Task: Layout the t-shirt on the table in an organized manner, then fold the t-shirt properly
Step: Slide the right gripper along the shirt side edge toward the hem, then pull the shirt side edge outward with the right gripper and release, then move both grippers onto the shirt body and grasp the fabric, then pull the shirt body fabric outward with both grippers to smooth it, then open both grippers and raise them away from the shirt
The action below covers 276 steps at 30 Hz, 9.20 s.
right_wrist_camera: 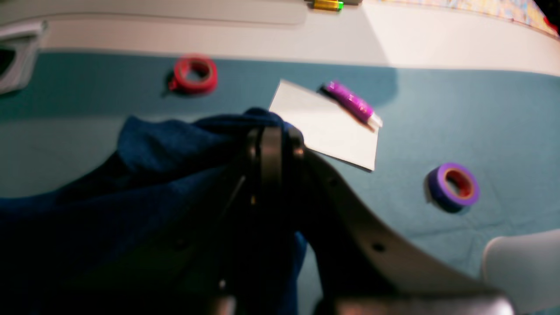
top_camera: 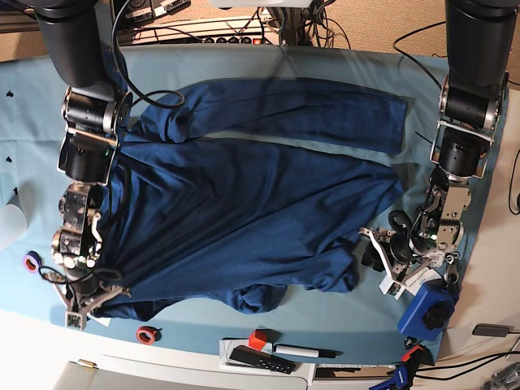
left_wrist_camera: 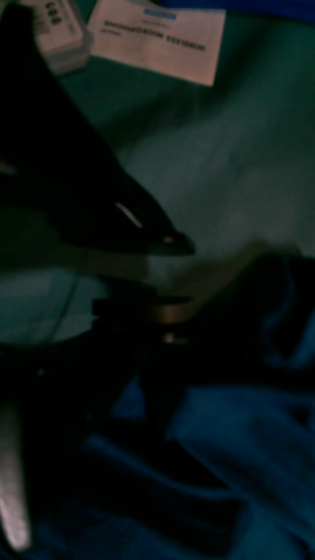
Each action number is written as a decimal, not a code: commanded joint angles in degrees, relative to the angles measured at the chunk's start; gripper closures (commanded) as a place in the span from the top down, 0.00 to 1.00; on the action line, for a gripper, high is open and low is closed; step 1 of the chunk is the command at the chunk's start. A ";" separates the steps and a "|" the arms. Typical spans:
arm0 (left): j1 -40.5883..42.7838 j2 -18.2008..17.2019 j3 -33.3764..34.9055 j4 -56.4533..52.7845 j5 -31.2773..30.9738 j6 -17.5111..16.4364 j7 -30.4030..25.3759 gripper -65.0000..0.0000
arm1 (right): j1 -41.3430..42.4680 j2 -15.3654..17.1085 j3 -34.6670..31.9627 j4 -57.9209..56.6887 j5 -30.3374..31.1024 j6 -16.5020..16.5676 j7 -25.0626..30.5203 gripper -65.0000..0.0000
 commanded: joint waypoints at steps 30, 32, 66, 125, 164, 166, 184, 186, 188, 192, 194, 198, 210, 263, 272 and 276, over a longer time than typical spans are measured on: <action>-1.73 0.55 -0.35 0.90 -0.44 -0.20 -1.36 0.27 | -3.30 8.63 0.13 1.07 18.91 17.81 -19.56 0.50; -1.73 0.81 -0.35 0.90 -0.46 -0.20 -1.66 0.27 | -5.44 8.79 0.17 1.07 18.91 17.73 -19.67 0.50; -1.73 1.29 -0.33 0.90 -0.44 -0.22 -1.66 0.36 | -7.78 8.79 10.56 1.07 7.67 5.55 -2.97 0.36; -8.26 15.02 -10.58 -8.07 8.66 15.19 -8.81 0.36 | -20.50 2.60 8.57 8.92 59.04 32.27 -40.87 0.42; -11.39 15.23 -10.58 -12.83 13.38 19.54 -21.73 0.00 | -20.55 2.58 8.57 8.92 58.88 32.27 -41.07 0.42; -11.45 15.23 -10.58 -12.83 13.40 19.54 -21.88 0.01 | -20.52 2.58 8.57 8.92 58.88 32.27 -41.05 0.42; -11.41 13.86 -10.58 -12.83 14.40 15.50 -21.14 0.27 | -20.39 2.60 8.72 8.92 59.17 32.27 -39.19 0.42; -11.43 12.70 -10.58 -12.83 13.44 9.92 -21.22 0.27 | -19.78 2.97 8.72 8.94 60.72 32.27 -36.76 0.42; -11.41 11.10 -10.58 -12.50 11.78 5.20 -21.22 0.27 | -18.93 3.96 8.76 9.20 64.08 32.27 -35.67 0.42; -11.39 6.78 -10.62 -11.67 11.10 -2.54 -22.43 0.27 | -17.62 5.18 11.06 13.33 64.67 32.27 -35.91 0.42; -11.39 4.37 -10.62 -11.58 8.15 -7.82 -23.58 0.27 | -17.70 5.44 12.57 17.14 64.46 32.27 -36.00 0.42; -11.04 1.01 -10.62 -11.26 1.99 -14.64 -23.93 0.27 | -18.18 5.40 15.15 25.57 63.12 32.27 -37.62 0.42; 9.20 -0.74 -10.62 14.19 -0.24 -14.64 -24.13 0.27 | -35.78 5.27 15.50 52.63 57.20 32.27 -37.27 0.42; 41.62 -2.84 -21.88 56.78 -4.55 -14.64 -14.95 0.27 | -57.79 -20.46 46.97 39.45 69.53 21.90 -34.69 0.42; 41.64 -2.82 -21.88 56.78 -4.55 -14.64 -14.23 0.27 | -55.84 -20.79 37.90 39.52 64.28 18.88 -34.25 0.42; 41.64 -2.84 -21.88 56.78 -4.57 -14.64 -13.22 0.27 | -55.80 -20.94 37.97 39.71 64.43 20.22 -37.90 0.42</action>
